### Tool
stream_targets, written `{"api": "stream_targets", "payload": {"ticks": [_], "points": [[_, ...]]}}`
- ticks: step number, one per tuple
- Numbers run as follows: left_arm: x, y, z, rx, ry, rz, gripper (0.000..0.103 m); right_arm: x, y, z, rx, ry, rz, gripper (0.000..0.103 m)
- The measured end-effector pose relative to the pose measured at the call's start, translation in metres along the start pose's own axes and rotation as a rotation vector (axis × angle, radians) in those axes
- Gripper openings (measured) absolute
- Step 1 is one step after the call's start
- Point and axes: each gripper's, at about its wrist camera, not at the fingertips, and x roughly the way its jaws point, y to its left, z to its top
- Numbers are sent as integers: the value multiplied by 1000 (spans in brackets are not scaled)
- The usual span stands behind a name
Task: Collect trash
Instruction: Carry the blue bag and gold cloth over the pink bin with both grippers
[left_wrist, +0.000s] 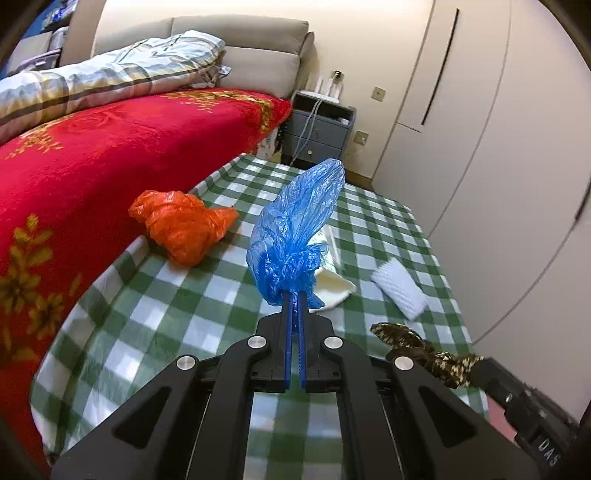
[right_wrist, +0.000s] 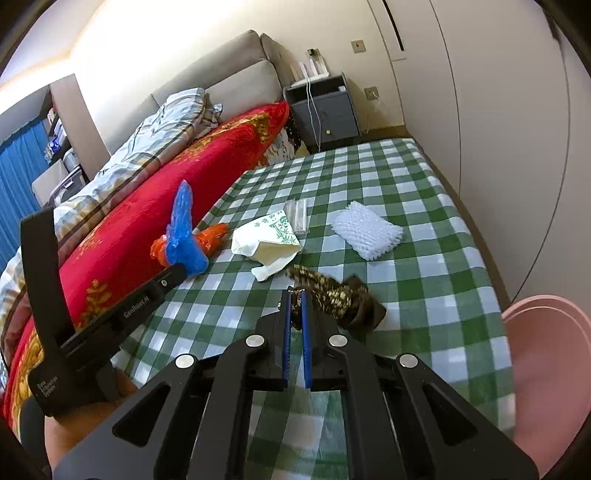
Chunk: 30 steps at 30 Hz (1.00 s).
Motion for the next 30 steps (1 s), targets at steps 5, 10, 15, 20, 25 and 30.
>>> {"api": "stream_targets", "payload": {"ticks": [5,10,15,20,25,30], "points": [[-17,-5,-14,26,15,-17,2,-23,0,-5,-4,-22,-18,5],[-34,-14,-25,57,12,-32,2,-49,-1,-10,-2,-52,-32,5],[-42,-21,-36,81,19,-46,2,-72,-4,-10,-4,-84,-46,5],[-51,-28,-43,105,20,-64,2,-89,-7,-10,-5,-110,-60,5],[-55,-37,-48,127,20,-79,2,-99,-10,-10,-2,-122,-71,5],[-56,-42,-52,140,27,-95,2,-108,-14,-9,-7,-136,-92,5]]}}
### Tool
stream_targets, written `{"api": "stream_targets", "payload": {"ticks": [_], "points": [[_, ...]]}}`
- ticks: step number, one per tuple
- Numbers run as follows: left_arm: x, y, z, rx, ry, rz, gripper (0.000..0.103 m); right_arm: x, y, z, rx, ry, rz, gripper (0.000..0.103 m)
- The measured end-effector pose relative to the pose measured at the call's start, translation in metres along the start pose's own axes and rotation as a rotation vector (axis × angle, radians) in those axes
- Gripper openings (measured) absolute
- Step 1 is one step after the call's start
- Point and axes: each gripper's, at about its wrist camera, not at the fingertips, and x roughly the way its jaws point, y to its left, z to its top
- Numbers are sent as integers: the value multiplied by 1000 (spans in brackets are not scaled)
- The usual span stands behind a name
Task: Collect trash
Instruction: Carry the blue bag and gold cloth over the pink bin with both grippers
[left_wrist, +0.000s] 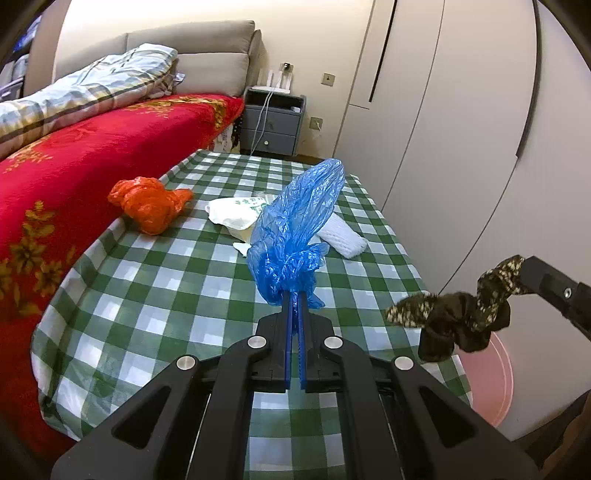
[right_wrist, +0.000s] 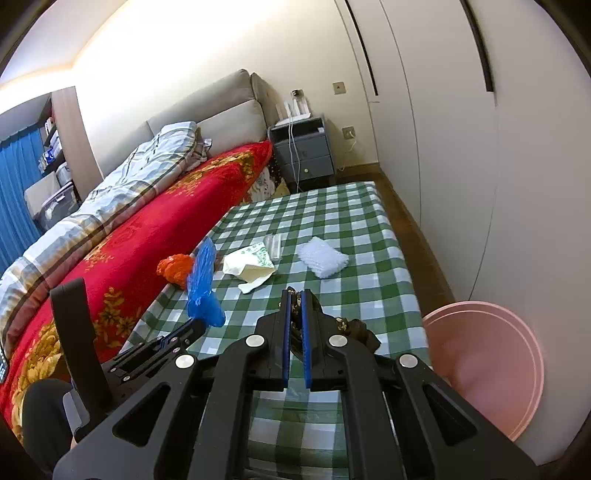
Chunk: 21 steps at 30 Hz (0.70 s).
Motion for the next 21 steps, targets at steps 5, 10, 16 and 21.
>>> {"api": "stream_targets", "payload": {"ticks": [5,10,16,21], "points": [[2,-9,-2,13,1,-30,2,-9,-16,4,22,-11,-36,5],[6,-21,-5,28,8,-62,2,-16,-35,9,55,-18,-77,6],[12,-41,-9,61,20,-102,2,-23,-53,13,79,-31,-130,5],[18,-60,-12,87,32,-139,2,-31,-71,18,99,-41,-184,5]]}}
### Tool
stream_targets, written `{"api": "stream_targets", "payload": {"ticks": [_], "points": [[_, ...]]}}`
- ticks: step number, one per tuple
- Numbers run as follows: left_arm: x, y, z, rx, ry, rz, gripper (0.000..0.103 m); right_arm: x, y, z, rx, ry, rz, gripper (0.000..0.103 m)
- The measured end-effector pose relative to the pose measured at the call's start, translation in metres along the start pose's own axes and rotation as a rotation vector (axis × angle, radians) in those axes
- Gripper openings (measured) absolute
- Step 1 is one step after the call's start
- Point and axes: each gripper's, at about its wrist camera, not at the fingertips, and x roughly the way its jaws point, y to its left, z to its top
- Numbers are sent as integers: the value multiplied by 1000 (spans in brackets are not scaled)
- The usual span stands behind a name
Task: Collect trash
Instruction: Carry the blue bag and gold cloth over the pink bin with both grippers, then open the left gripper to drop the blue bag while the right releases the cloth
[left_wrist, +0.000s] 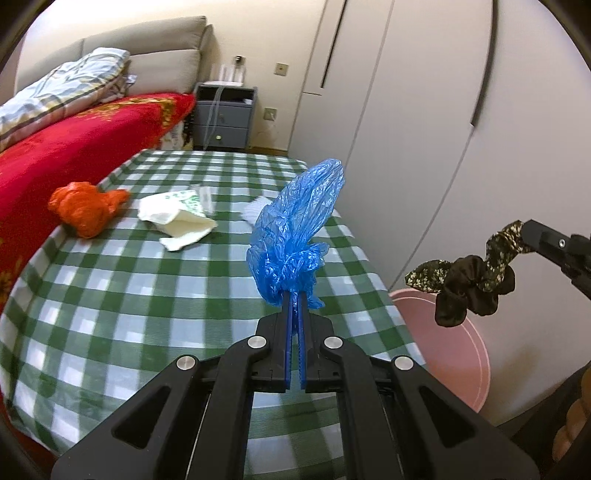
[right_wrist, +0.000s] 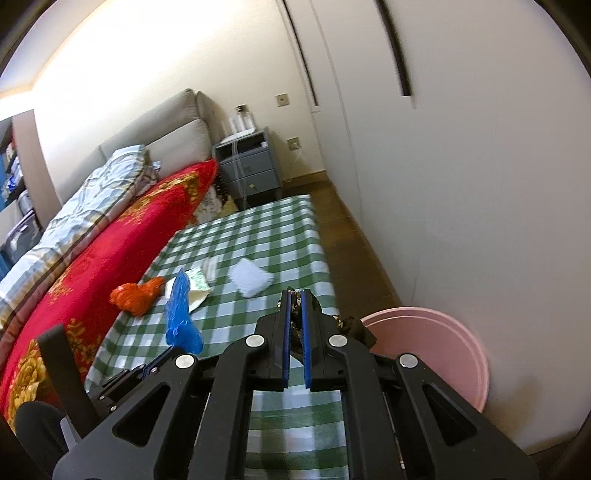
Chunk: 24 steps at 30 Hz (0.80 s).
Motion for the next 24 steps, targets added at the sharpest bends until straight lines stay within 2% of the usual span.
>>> {"api": "stream_targets", "payload": {"ticks": [12,24], "points": [[29,-60,-6,66,46,-134,2,-5,-56,10,90,-1,-149,6],[65,-117,-20,118,120,-228,2,1,-89,8,154,19,-239,5]]}}
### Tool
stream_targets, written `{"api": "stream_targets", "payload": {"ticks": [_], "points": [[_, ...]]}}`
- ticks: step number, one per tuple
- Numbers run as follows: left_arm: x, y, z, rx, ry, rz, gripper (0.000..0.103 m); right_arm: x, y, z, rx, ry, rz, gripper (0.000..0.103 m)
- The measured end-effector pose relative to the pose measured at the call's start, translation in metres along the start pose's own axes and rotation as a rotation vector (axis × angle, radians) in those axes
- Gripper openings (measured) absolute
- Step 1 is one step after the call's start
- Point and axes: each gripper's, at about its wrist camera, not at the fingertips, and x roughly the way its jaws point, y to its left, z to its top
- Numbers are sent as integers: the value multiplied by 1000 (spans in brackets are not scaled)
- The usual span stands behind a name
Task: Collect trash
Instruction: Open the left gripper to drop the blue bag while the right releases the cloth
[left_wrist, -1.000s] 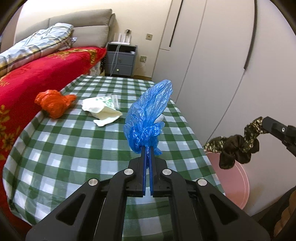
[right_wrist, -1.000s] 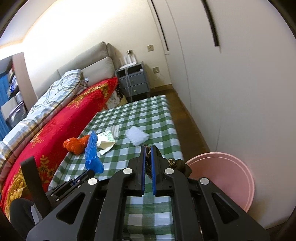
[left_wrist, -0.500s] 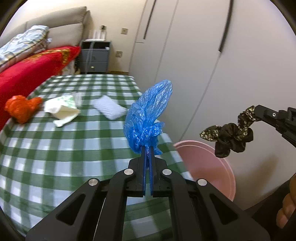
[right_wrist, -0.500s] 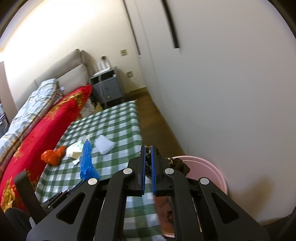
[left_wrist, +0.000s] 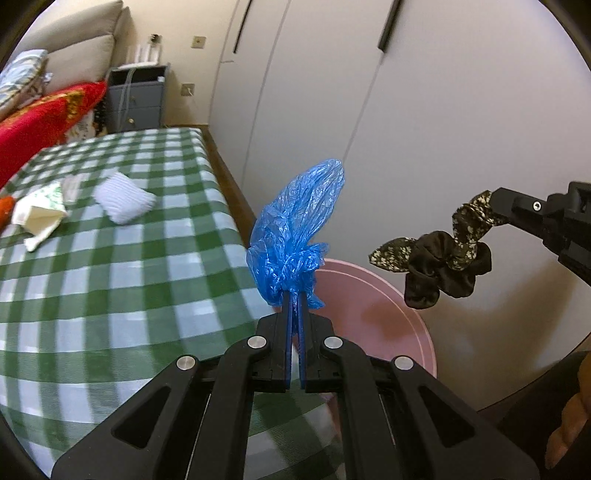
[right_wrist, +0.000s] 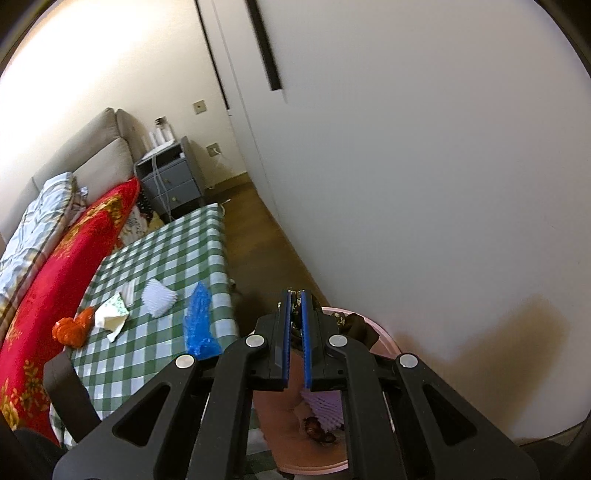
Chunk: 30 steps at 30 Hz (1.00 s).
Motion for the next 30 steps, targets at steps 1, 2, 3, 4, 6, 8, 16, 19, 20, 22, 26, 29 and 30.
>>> {"api": "stream_targets", "payload": {"ticks": [1,2,3,4,6,8,16,19,20,22,26,29,30], "points": [[5,-3,-1,0,8,-6,2,2,-2,-1,6,5,-5,5],[8,-5,-1,0,13,-11,2,4,-3,-1,10,9,-9,5],[10,-7,-1,-1,17,-15,2,4,-4,-1,11,10,-12,5],[14,-11,-1,-1,22,-22,2,5,-6,-2,11,11,-17,5],[18,-16,-1,3,27,-33,2,6,-7,-1,13,13,-25,5],[22,-21,-2,13,36,-46,2,7,-10,-2,17,16,-40,6],[29,-21,-3,1,53,-40,31,8,-17,-3,45,24,-93,32],[26,-18,-2,-1,46,-35,31,8,-17,-3,44,22,-93,36],[24,-16,-2,-4,43,-33,31,8,-17,-4,46,21,-90,36],[22,-13,-1,-8,38,-28,31,7,-16,-5,52,18,-83,36],[11,-3,0,-26,16,-7,31,8,-10,-6,44,11,-64,36],[3,10,2,-48,-2,16,31,9,-2,-7,33,6,-42,36],[1,15,3,-55,-8,27,31,10,1,-7,29,3,-33,36]]}}
